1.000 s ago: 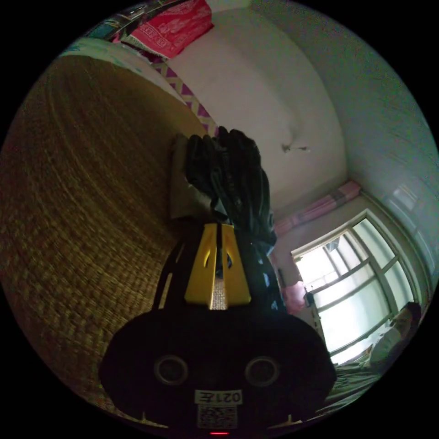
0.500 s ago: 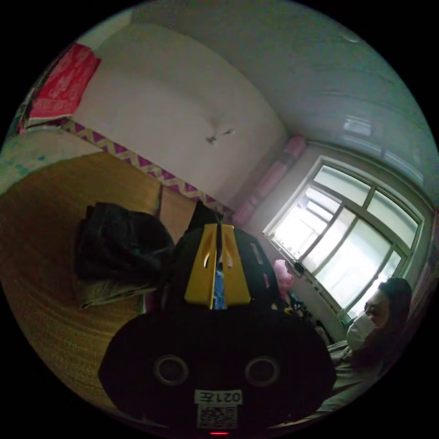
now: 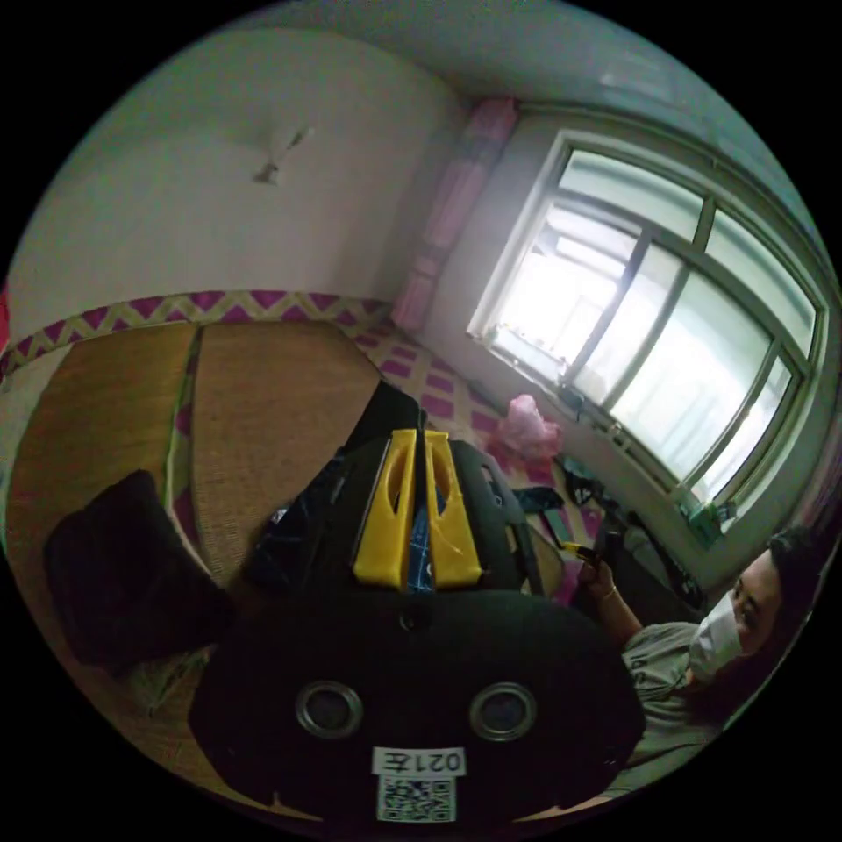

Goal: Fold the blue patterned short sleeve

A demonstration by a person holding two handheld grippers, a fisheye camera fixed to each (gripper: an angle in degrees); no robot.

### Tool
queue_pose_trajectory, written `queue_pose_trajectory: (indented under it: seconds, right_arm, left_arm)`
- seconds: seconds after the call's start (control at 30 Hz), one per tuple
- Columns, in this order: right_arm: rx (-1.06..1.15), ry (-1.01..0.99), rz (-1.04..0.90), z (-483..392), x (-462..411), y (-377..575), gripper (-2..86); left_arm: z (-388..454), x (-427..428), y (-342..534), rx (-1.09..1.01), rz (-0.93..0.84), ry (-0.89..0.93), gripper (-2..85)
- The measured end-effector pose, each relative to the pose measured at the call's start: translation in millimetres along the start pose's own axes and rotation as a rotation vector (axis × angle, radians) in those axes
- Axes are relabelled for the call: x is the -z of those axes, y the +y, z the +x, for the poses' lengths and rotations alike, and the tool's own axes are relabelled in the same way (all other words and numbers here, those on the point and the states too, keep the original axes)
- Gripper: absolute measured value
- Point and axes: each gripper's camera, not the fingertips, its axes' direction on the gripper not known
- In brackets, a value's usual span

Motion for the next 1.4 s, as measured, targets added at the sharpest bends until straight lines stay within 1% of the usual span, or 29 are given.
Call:
queue_pose_trajectory:
  seconds: [0.03,0.1,0.13,0.2,0.23,0.3,0.33,0.4,0.47,0.53,0.57,0.6,0.63,0.67,0.7,0.77,0.83,0.9,0.93,1.0,1.03,1.1,1.13,1.2,1.27,1.33,1.37,1.4]
  right_arm:
    - [0.004,0.001,0.001,-0.7,1.8,1.6,8.4]
    - [0.008,-0.006,0.001,-2.1,7.8,8.5,8.4]
    - [0.005,-0.013,0.001,-1.9,9.1,10.3,8.4]
    - [-0.007,-0.032,0.004,-1.2,13.6,17.2,8.4]
    - [-0.008,-0.035,0.005,-1.3,14.6,18.8,8.4]
    - [-0.014,-0.031,0.002,-1.5,17.3,23.8,8.3]
    - [-0.014,-0.03,0.003,-1.7,17.9,24.8,8.3]
    - [-0.02,-0.021,0.007,-1.5,18.8,28.3,8.4]
    - [-0.027,-0.018,0.009,-1.0,18.0,30.1,8.4]
    - [-0.033,-0.015,0.012,-0.9,16.3,30.5,8.3]
    - [-0.035,-0.011,0.013,-1.3,14.7,29.7,8.3]
    - [-0.032,-0.005,0.012,-2.3,12.6,27.8,8.4]
    - [-0.031,-0.002,0.01,-2.8,11.4,26.4,8.4]
    - [-0.023,0.007,0.004,-4.2,8.4,22.5,8.4]
    - [-0.011,0.025,-0.007,-5.5,4.4,16.9,8.5]
    - [0.001,0.063,-0.026,-6.2,-2.6,5.2,8.9]
    - [0.011,0.117,-0.03,-5.6,-9.0,-11.7,10.0]
    - [-0.027,0.29,0.006,0.7,-12.1,-38.5,12.3]
    - [-0.042,0.339,0.017,3.3,-12.2,-45.2,12.6]
    - [-0.106,0.49,0.066,18.9,-12.4,-73.6,14.0]
    - [-0.13,0.519,0.074,24.4,-13.0,-80.5,14.4]
    - [-0.249,0.584,0.096,49.5,-15.7,-103.8,15.8]
    - [-0.283,0.596,0.111,54.9,-15.6,-107.4,15.9]
    - [-0.425,0.612,0.163,75.6,-17.9,-115.8,14.8]
    - [-0.501,0.582,0.221,86.1,-21.5,-114.7,13.0]
    - [-0.55,0.537,0.28,91.7,-28.1,-112.3,10.1]
    - [-0.578,0.494,0.314,96.4,-34.7,-110.4,5.5]
    - [-0.621,0.414,0.338,105.1,-43.9,-106.4,2.9]
  left_arm:
    - [5.7,-20.7,-1.9,-0.012,-0.019,-0.001,-1.0]
    - [28.2,-105.0,-5.5,-0.059,-0.098,0.019,-1.0]
    - [33.5,-126.4,-4.8,-0.068,-0.111,0.025,-1.0]
    - [52.3,-217.1,2.6,-0.091,-0.2,0.055,-0.9]
    - [56.3,-238.6,5.8,-0.097,-0.218,0.056,-0.9]
    - [70.3,-330.8,26.0,-0.122,-0.315,0.06,-0.8]
    - [72.3,-353.6,32.8,-0.12,-0.342,0.058,-0.7]
    - [75.4,-435.9,63.1,-0.107,-0.432,0.043,-0.2]
    - [73.4,-487.2,88.2,-0.089,-0.486,0.031,1.0]
    - [72.2,-523.9,110.3,-0.111,-0.514,0.084,4.3]
    - [68.7,-537.6,120.5,-0.105,-0.503,0.148,7.6]
    - [62.7,-543.8,127.1,-0.088,-0.468,0.247,11.4]
    - [59.1,-545.2,129.0,-0.078,-0.453,0.307,12.6]
    - [50.0,-545.7,131.4,-0.05,-0.429,0.416,15.1]
    - [40.2,-542.6,133.4,-0.023,-0.401,0.51,15.1]
    - [26.3,-531.4,136.7,-0.011,-0.37,0.587,14.0]
    - [13.6,-510.0,141.6,-0.009,-0.312,0.563,11.7]
    - [3.1,-475.9,153.2,-0.052,-0.265,0.487,9.6]
    - [1.0,-467.1,157.3,-0.065,-0.261,0.463,9.4]
    - [-8.2,-432.5,177.4,-0.121,-0.25,0.377,9.1]
    - [-11.8,-424.2,183.4,-0.123,-0.252,0.347,9.0]
    - [-31.9,-391.4,210.1,-0.105,-0.232,0.244,8.9]
    - [-37.8,-383.4,217.2,-0.1,-0.232,0.224,8.8]
    - [-63.9,-351.0,245.9,-0.072,-0.217,0.166,8.6]
    - [-86.2,-327.4,269.3,-0.025,-0.21,0.144,8.5]
    - [-108.0,-305.4,292.6,0.022,-0.213,0.152,8.4]
    - [-121.3,-290.2,307.8,0.056,-0.203,0.147,8.1]
    - [-134.4,-273.6,323.1,0.092,-0.188,0.142,7.8]
